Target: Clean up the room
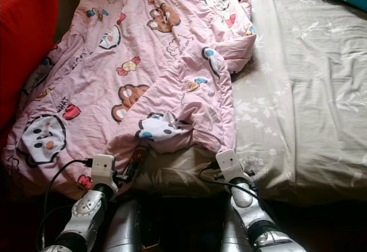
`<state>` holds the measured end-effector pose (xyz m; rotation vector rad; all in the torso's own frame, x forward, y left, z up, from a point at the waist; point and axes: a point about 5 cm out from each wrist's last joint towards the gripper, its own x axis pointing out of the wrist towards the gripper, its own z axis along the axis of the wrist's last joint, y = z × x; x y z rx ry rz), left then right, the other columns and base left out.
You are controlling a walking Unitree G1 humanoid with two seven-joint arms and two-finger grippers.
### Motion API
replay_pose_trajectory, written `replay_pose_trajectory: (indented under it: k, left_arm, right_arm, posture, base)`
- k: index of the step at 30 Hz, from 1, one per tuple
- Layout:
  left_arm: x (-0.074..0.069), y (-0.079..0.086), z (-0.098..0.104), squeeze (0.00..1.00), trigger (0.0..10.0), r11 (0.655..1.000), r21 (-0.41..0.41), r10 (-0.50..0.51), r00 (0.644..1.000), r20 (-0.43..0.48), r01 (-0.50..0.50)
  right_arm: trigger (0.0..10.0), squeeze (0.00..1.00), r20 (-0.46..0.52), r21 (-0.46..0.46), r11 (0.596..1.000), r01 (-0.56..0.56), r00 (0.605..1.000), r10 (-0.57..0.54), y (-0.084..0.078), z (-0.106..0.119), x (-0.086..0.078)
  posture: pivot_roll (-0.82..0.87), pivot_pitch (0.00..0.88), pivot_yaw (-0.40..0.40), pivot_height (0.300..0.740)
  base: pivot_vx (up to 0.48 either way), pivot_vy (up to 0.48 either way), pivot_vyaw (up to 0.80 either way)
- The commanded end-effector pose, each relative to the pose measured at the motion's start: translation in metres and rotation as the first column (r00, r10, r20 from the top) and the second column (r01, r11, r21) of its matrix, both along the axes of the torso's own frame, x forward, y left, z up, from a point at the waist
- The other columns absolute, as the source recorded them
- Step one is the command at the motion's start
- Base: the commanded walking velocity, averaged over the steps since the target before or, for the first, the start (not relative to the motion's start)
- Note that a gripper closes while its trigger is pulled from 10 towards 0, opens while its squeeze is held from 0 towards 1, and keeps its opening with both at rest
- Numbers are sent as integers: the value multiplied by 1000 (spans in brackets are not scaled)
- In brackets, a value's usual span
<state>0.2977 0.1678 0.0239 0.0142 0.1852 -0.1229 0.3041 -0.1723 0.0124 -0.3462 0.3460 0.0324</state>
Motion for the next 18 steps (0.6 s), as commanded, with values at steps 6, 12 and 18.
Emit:
replay_pose_trajectory:
  k: [6,12,18]
  left_arm:
    - [-7,3,-8,0,10000,1000,18,12,1000,-29,-12]
    - [-8,10,2,0,10000,997,29,72,995,66,-74]
    - [-17,7,-2,0,10000,999,16,45,997,68,-46]
  right_arm:
    - [0,0,59,182,978,98,992,-111,-2,-1,-7]
    - [0,0,99,230,968,98,987,-123,-3,-2,-14]
    - [902,0,86,252,965,77,991,-102,2,-8,-21]
  posture:
    - [-54,194,126,583]
    - [-66,184,123,583]
    - [-68,171,119,583]
  base:
    - [0,0,0]
    - [0,0,0]
    - [0,0,0]
